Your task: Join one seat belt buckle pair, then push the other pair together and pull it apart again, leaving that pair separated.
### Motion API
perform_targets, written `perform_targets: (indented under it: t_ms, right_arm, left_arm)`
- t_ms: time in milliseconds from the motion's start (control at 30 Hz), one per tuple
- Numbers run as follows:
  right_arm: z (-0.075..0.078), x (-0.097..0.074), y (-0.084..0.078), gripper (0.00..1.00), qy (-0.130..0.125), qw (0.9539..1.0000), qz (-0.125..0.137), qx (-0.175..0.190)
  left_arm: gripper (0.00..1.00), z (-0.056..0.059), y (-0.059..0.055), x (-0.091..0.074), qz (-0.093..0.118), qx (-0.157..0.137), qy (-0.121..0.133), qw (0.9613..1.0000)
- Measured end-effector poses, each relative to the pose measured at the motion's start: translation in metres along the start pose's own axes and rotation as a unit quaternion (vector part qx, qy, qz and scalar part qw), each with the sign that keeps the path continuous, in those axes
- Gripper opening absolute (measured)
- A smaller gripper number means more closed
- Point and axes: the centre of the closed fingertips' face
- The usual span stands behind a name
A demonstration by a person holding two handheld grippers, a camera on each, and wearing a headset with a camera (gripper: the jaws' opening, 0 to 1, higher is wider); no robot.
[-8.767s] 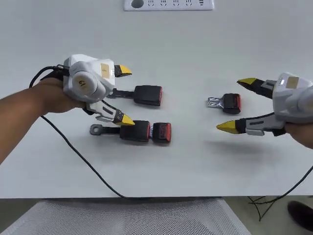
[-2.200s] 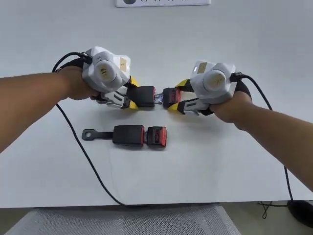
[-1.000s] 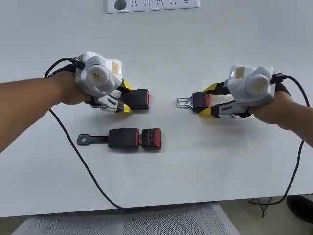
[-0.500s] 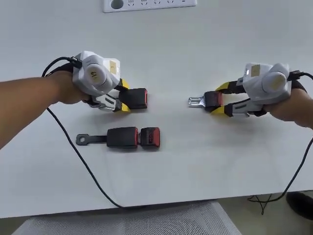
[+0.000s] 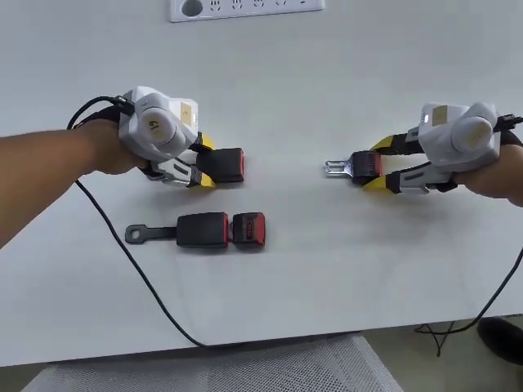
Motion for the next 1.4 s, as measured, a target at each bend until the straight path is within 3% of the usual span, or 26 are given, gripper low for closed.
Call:
perform_targets:
  t_ms: [200,300,400,500,567,633,700,733,767,833,867,933,1000,1067,1100,1133,1200,1233,1300,1400]
  right_arm:
    - [-0.001,0.002,0.001,0.38,-0.005,0.9999,-0.006,-0.007]
    - [-0.002,0.001,0.0,0.5,-0.013,0.9999,-0.004,-0.004]
    - [0.004,-0.003,0.004,0.61,-0.044,0.9989,0.014,0.001]
    - [0.009,-0.005,0.011,0.68,-0.081,0.9955,0.04,0.031]
    - [0.015,-0.009,0.016,0.75,-0.112,0.9911,0.058,0.044]
    - [0.018,-0.012,0.021,0.78,-0.14,0.985,0.075,0.067]
    - [0.02,-0.014,0.028,0.81,-0.171,0.9761,0.101,0.088]
    - [0.02,-0.015,0.029,0.84,-0.189,0.9718,0.108,0.091]
    - [0.018,-0.016,0.03,0.86,-0.196,0.9705,0.106,0.091]
    - [0.014,-0.017,0.033,0.89,-0.215,0.9652,0.112,0.098]
    - [0.011,-0.018,0.039,0.91,-0.225,0.9613,0.123,0.101]
    - [0.008,-0.02,0.047,0.93,-0.24,0.9545,0.143,0.106]
    - [0.0,-0.02,0.051,0.94,-0.245,0.952,0.147,0.11]
    - [-0.006,-0.02,0.058,0.95,-0.253,0.9482,0.158,0.109]
    - [-0.009,-0.02,0.062,0.97,-0.256,0.9464,0.164,0.109]
    - [-0.014,-0.019,0.064,0.98,-0.258,0.9457,0.165,0.109]
    - [-0.022,-0.018,0.068,0.98,-0.257,0.9459,0.168,0.106]
    - [-0.025,-0.018,0.07,0.99,-0.257,0.9453,0.17,0.107]
    - [-0.033,-0.018,0.074,0.99,-0.258,0.9439,0.175,0.107]
    - [-0.045,-0.019,0.08,1.0,-0.259,0.9432,0.182,0.102]
  left_arm:
    - [0.34,0.0,0.001,0.0,-0.01,0.006,-0.005,0.9999]
    - [0.38,0.0,0.001,0.001,-0.014,0.003,0.001,0.9999]
    - [0.51,0.005,0.004,-0.003,-0.009,-0.014,0.003,0.9999]
    - [0.56,0.001,0.014,-0.01,0.021,-0.046,0.035,0.9981]
    - [0.62,-0.003,0.018,-0.016,0.033,-0.068,0.062,0.9952]
    - [0.76,-0.005,0.019,-0.023,0.039,-0.08,0.084,0.9925]
    - [0.86,-0.005,0.02,-0.03,0.045,-0.106,0.112,0.987]
    - [0.87,-0.004,0.02,-0.035,0.052,-0.126,0.13,0.9821]
    - [0.89,-0.003,0.021,-0.039,0.058,-0.133,0.138,0.9798]
    - [0.92,-0.003,0.026,-0.048,0.086,-0.143,0.168,0.9716]
    - [0.94,-0.001,0.027,-0.054,0.096,-0.16,0.185,0.9649]
    - [0.98,0.004,0.029,-0.063,0.114,-0.177,0.204,0.956]
    - [0.98,0.012,0.028,-0.071,0.115,-0.174,0.213,0.9545]
    - [0.99,0.018,0.028,-0.078,0.12,-0.179,0.224,0.9506]
    - [1.0,0.02,0.028,-0.081,0.129,-0.189,0.234,0.9449]
    - [1.0,0.023,0.029,-0.087,0.141,-0.207,0.245,0.9367]
    - [1.0,0.027,0.029,-0.098,0.154,-0.216,0.265,0.9269]
    - [1.0,0.031,0.028,-0.102,0.155,-0.212,0.267,0.9275]
    - [1.0,0.042,0.028,-0.109,0.163,-0.209,0.274,0.9245]
    - [1.0,0.054,0.021,-0.119,0.169,-0.22,0.287,0.9168]
Point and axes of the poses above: the centre of the closed fingertips' face, and the gripper's own axes: x roughly forward along the fingers, z roughly to its right, y roughly out of its top, and after that the axes turned 13 degrees about z, right-handed
